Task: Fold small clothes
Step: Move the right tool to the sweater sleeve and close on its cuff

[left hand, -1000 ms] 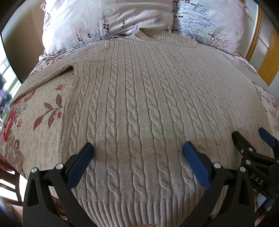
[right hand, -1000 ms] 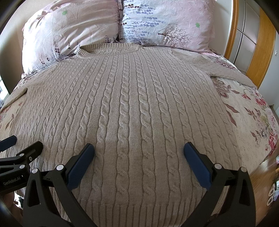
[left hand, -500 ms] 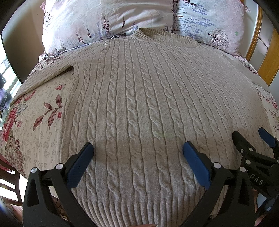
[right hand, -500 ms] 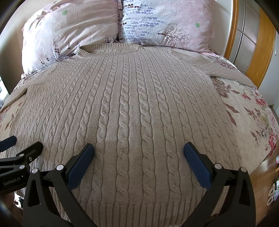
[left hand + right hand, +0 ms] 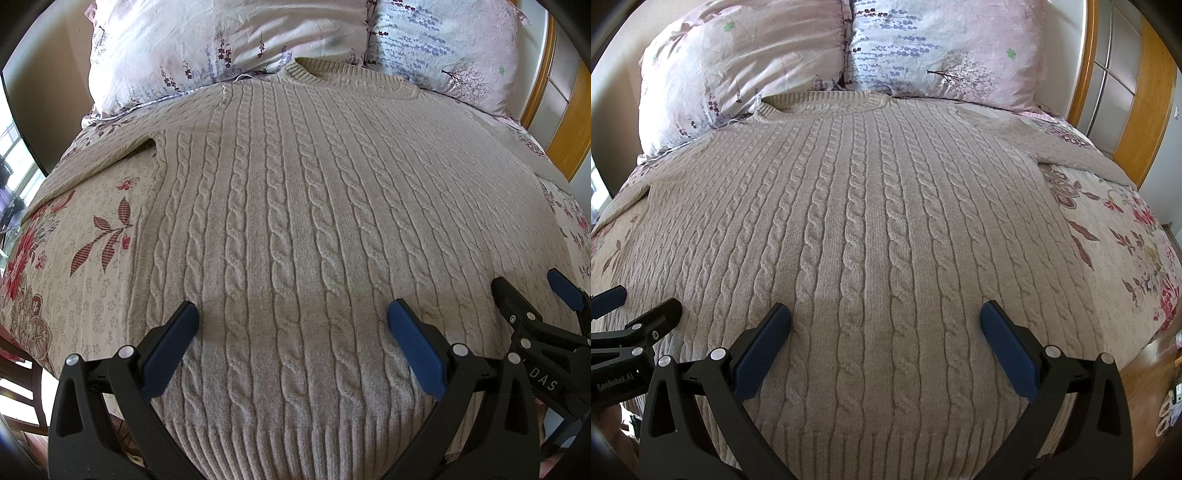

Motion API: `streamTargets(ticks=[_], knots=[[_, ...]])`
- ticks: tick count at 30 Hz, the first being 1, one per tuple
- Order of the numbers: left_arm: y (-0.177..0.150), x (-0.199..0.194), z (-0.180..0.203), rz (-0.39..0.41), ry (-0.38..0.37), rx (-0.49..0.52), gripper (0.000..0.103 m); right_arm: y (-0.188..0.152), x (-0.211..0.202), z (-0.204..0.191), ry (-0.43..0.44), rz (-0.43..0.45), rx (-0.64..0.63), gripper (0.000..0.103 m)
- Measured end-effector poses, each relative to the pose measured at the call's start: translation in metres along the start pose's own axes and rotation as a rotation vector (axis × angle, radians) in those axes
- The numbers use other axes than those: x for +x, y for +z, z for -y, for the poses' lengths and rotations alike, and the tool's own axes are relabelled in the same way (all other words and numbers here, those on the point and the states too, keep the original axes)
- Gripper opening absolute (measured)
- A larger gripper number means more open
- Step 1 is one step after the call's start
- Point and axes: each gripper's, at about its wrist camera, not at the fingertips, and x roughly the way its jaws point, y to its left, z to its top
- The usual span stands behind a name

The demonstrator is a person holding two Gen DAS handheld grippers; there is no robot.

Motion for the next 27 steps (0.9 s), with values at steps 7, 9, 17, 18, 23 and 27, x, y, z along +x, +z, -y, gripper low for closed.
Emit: streamTargets(ticks=[7, 9, 17, 18, 23, 27], knots=[[0.0, 0.001, -0.001, -0.002, 0.0, 0.001, 0.101, 0.0, -0.001, 0.001, 0.022, 0.024, -0.023, 0.102], [0.001, 0.003, 0.0, -0.007, -0.001, 0.005, 0.101, -0.001, 0.0, 0.001, 0.036, 0.043, -0.034, 0.102], [0.01, 0.005, -0.001, 0.008, -0.011, 0.025, 0.101, 0.002, 0.011, 0.019, 0.184, 0.079, -0.035, 0.102], [0.012, 0.006, -0.001, 0.014, -0.014, 0.029, 0.101, 0.002, 0.017, 0.027, 0.207, 0.08, 0.0, 0.102], [0.029, 0.009, -0.005, 0.048, -0.02, 0.041, 0.101, 0.059, 0.022, 0.128, 0.217, 0.114, 0.312, 0.097], [0.048, 0.01, -0.016, 0.07, -0.08, 0.025, 0.101, 0.091, 0.047, 0.216, 0.165, 0.072, 0.579, 0.077]])
